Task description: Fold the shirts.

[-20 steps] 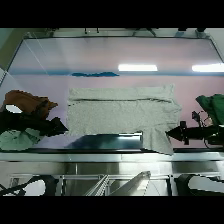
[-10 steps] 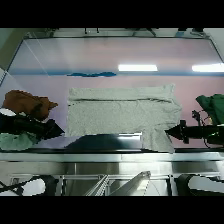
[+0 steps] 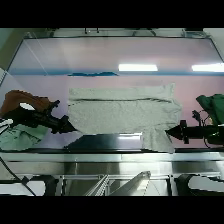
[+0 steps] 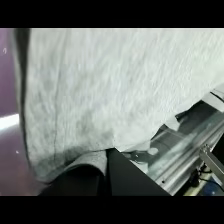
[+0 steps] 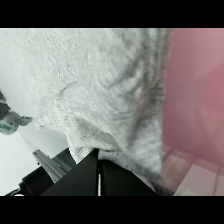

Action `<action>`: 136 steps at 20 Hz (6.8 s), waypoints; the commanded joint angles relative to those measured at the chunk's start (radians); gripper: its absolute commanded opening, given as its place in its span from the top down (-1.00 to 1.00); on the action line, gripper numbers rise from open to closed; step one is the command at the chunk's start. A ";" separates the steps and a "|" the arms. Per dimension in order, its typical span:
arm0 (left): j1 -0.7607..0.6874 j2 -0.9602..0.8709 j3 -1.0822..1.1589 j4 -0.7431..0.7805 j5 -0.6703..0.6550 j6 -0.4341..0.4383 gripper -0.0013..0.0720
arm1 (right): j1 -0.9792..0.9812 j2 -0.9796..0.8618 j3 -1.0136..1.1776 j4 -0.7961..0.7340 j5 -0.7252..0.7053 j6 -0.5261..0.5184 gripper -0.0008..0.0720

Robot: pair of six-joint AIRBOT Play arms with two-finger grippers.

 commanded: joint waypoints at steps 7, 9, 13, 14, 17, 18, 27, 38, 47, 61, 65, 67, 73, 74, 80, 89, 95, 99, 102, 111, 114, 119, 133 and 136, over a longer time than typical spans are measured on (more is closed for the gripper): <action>0.192 0.143 -0.053 0.012 -0.066 0.029 0.92 | -0.197 0.011 0.069 0.008 0.267 0.074 0.94; 0.203 0.143 -0.079 0.012 -0.080 0.044 0.92 | -0.196 0.011 0.069 0.022 0.293 0.076 0.93; 0.203 0.143 -0.039 -0.085 -0.153 0.061 0.92 | -0.194 0.031 0.093 0.238 0.346 0.010 0.93; 0.200 0.143 -0.007 -0.135 -0.173 0.061 0.92 | -0.185 0.039 0.112 0.277 0.338 0.004 0.93; 0.137 0.142 0.122 -0.146 -0.161 0.027 0.92 | -0.079 0.046 0.209 0.287 0.218 0.004 0.94; 0.115 0.140 0.174 -0.153 -0.151 0.024 0.91 | -0.035 0.045 0.248 0.287 0.159 0.005 0.94; 0.031 -0.291 0.681 -0.152 -0.116 -0.049 0.91 | 0.192 -0.236 0.643 0.285 -0.171 0.018 0.94; 0.071 -0.492 1.147 -0.152 -0.381 -0.221 0.19 | 0.107 -0.304 0.816 -0.073 0.003 0.079 -0.73; -0.115 -0.413 1.020 -0.153 -0.295 -0.229 0.96 | 0.299 -0.435 0.827 -0.064 -0.003 0.124 -0.76; -0.672 -0.644 1.063 -0.143 0.180 -0.267 0.96 | 0.332 -0.357 0.858 -0.026 0.119 0.119 0.94; -0.647 -0.613 1.209 -0.172 0.023 -0.273 0.96 | 0.326 -0.265 0.878 0.049 0.186 0.141 0.93; -0.618 -0.533 1.270 -0.226 -0.101 -0.273 0.96 | 0.358 -0.209 0.878 0.158 0.181 0.148 0.94; -0.427 -0.174 1.273 -0.470 -0.305 -0.336 0.96 | 0.687 -0.158 0.890 0.343 -0.035 0.182 0.94; -0.400 -0.128 1.273 -0.465 -0.314 -0.340 0.96 | 0.772 -0.159 0.891 0.359 -0.126 0.181 0.94; -0.239 0.141 1.074 -0.464 -0.334 -0.233 0.96 | 1.243 -0.402 1.175 0.369 -0.611 0.170 0.94; -0.097 0.380 0.614 -0.467 -0.330 -0.114 0.93 | 1.332 -0.688 1.425 0.467 -0.607 0.163 -0.26; 0.004 0.566 0.389 -0.467 -0.328 -0.056 0.93 | 1.030 -0.579 1.424 0.247 0.004 0.301 0.32; 0.062 0.729 0.229 -0.467 -0.325 -0.055 0.93 | 0.883 -0.550 1.424 -0.139 0.242 0.504 0.37; 0.105 0.838 0.134 -0.467 -0.291 -0.055 0.93 | 0.846 -0.553 1.379 -0.273 0.187 0.582 -0.49; 0.174 0.887 0.082 -0.469 -0.282 -0.073 0.93 | 0.982 -0.679 1.325 -0.075 -0.040 0.576 -0.95; 0.173 0.845 0.113 -0.469 -0.300 -0.072 0.93 | 1.047 -0.715 1.325 0.027 -0.125 0.554 -0.95; 0.125 0.786 0.129 -0.467 -0.305 -0.070 0.93 | 1.112 -0.750 1.325 0.250 -0.218 0.490 -0.95; -0.056 0.729 0.129 -0.468 -0.303 -0.061 0.93 | 1.010 -0.649 1.335 0.517 0.023 0.401 0.95; -0.056 0.758 0.129 -0.468 -0.292 -0.061 0.93 | 0.829 -0.469 1.364 0.294 0.050 0.542 0.95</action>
